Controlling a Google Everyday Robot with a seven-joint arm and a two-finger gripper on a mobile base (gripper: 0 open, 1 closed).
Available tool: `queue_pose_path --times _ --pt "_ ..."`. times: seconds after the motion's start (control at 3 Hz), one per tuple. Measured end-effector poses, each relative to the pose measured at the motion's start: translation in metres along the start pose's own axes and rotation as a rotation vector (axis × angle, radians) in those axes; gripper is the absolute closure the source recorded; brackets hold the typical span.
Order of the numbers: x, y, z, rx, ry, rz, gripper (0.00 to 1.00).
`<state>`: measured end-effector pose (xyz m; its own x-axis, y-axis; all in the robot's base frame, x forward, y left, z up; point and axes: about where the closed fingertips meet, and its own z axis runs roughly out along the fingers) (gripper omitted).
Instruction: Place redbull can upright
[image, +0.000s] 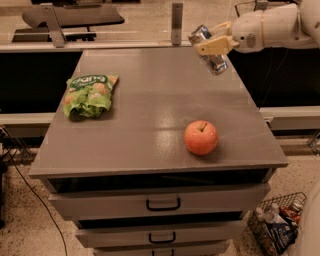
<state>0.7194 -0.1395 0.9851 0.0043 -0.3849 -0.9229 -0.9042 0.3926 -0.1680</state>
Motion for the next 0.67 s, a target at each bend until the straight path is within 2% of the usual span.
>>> queue_pose_path --times 0.33,0.67 --pt "0.015 0.01 -0.026 -0.009 -0.133 0.018 1.0" --pt "0.032 0.023 -0.038 -0.022 -0.248 0.054 1.0"
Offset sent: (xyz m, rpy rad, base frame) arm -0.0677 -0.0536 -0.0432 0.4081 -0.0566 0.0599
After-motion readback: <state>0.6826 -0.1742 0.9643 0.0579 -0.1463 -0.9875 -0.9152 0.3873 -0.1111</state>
